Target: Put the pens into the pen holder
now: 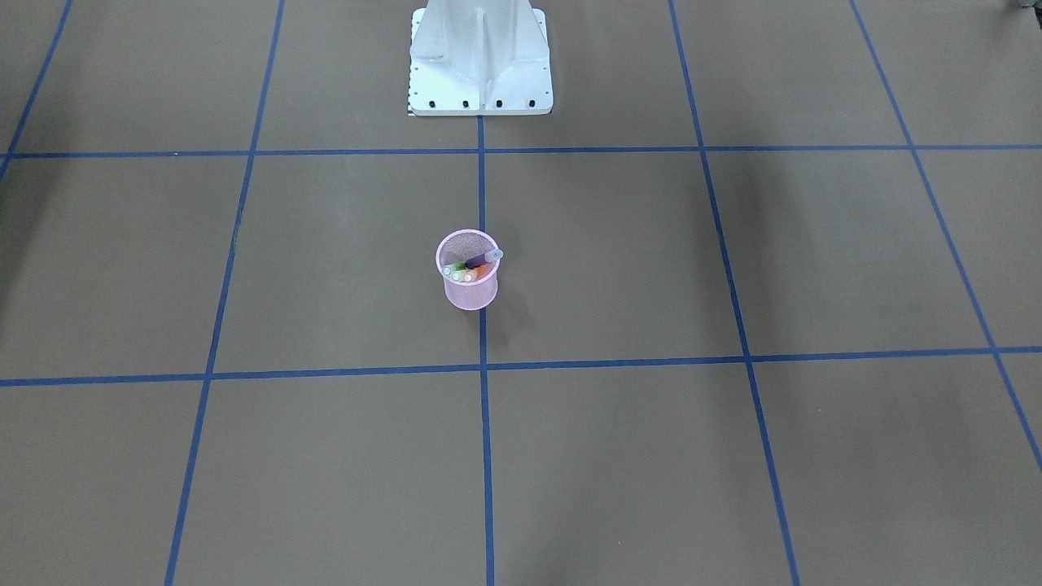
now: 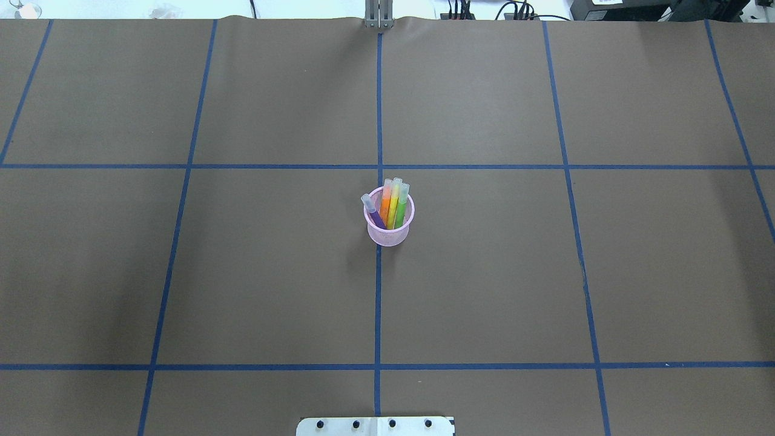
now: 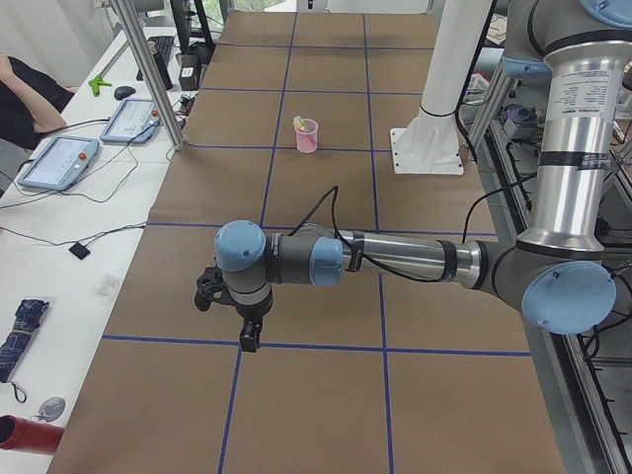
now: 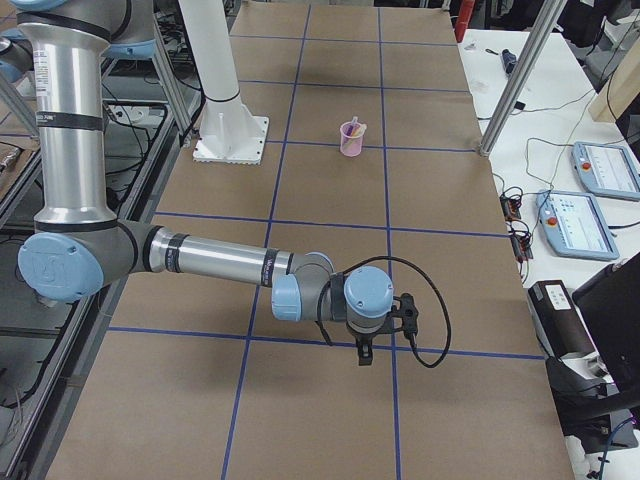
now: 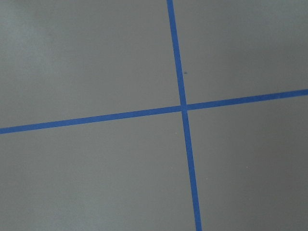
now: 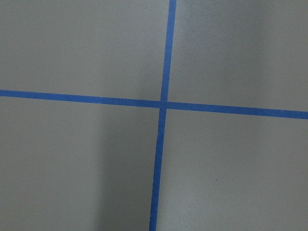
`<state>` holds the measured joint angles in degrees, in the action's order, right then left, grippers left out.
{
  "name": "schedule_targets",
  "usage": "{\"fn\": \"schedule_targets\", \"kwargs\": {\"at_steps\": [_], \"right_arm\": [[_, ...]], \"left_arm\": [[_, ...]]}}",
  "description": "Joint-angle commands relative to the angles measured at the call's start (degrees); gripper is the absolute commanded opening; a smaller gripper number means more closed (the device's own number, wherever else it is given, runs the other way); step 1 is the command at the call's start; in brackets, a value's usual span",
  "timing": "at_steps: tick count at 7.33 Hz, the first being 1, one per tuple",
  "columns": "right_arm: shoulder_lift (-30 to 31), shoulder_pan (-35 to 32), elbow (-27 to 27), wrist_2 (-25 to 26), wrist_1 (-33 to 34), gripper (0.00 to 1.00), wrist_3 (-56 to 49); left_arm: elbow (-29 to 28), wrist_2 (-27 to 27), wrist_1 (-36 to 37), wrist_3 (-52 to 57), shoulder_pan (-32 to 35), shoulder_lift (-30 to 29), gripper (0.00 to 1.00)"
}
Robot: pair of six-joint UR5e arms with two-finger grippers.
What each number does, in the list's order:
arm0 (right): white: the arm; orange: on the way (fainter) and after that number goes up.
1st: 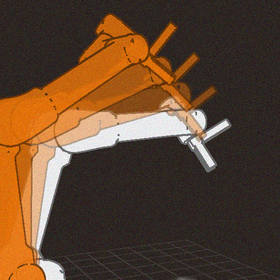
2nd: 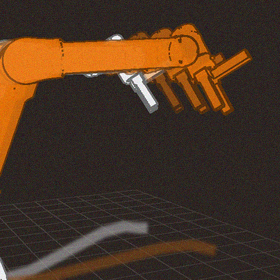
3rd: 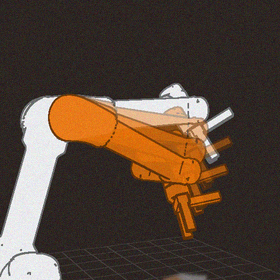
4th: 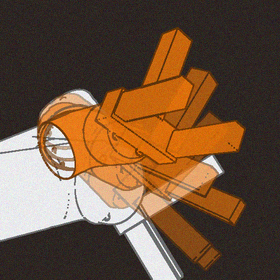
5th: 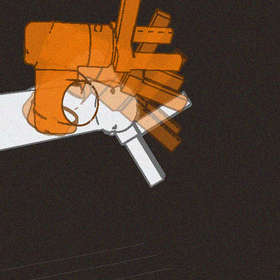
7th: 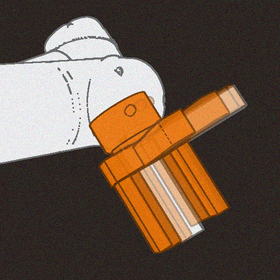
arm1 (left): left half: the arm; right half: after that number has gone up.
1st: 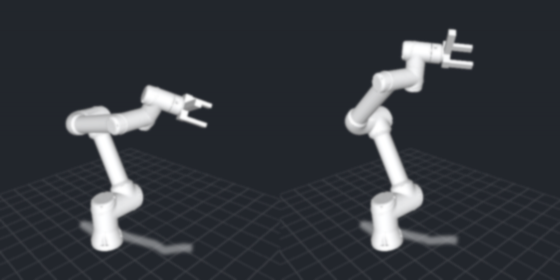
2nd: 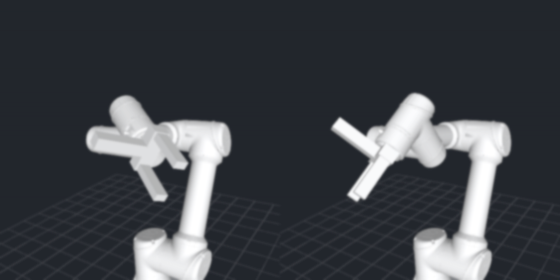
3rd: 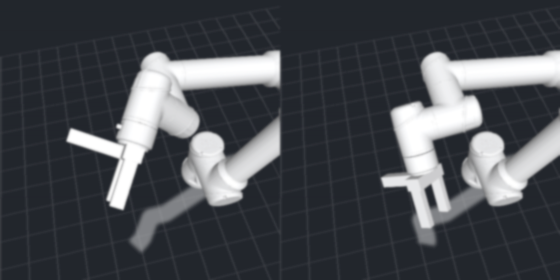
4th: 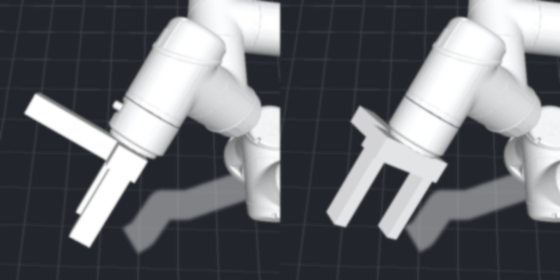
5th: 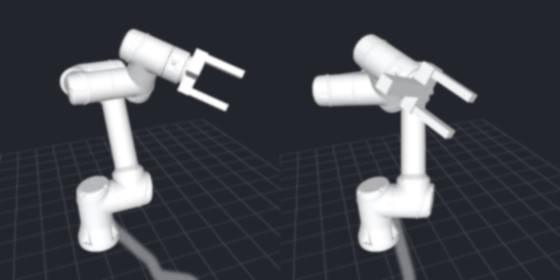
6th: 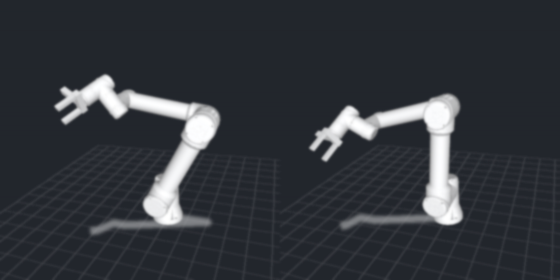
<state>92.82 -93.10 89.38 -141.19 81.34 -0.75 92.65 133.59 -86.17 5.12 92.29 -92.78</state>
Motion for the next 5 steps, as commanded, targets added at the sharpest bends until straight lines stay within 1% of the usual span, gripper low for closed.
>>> {"fn": "schedule_targets", "kwargs": {"at_steps": [1,2,3,5], "right_arm": [[0.2,-0.2,5.4,0.2,5.4,1.00,3.0],[-0.6,-0.3,7.5,0.2,9.7,1.00,3.0],[-1.1,-0.3,7.7,0.2,10.8,1.00,3.0],[-1.5,-0.3,6.9,0.2,10.5,1.00,3.0]], "left_arm": [[0.0,0.0,0.0,-0.5,0.0,-0.1,1.00],[-0.1,-0.1,-0.2,-0.6,0.0,0.1,1.00],[-0.2,-0.1,-0.2,-0.5,0.0,0.1,1.00],[-0.5,-0.2,-0.2,-0.5,0.0,0.1,1.00]]}}
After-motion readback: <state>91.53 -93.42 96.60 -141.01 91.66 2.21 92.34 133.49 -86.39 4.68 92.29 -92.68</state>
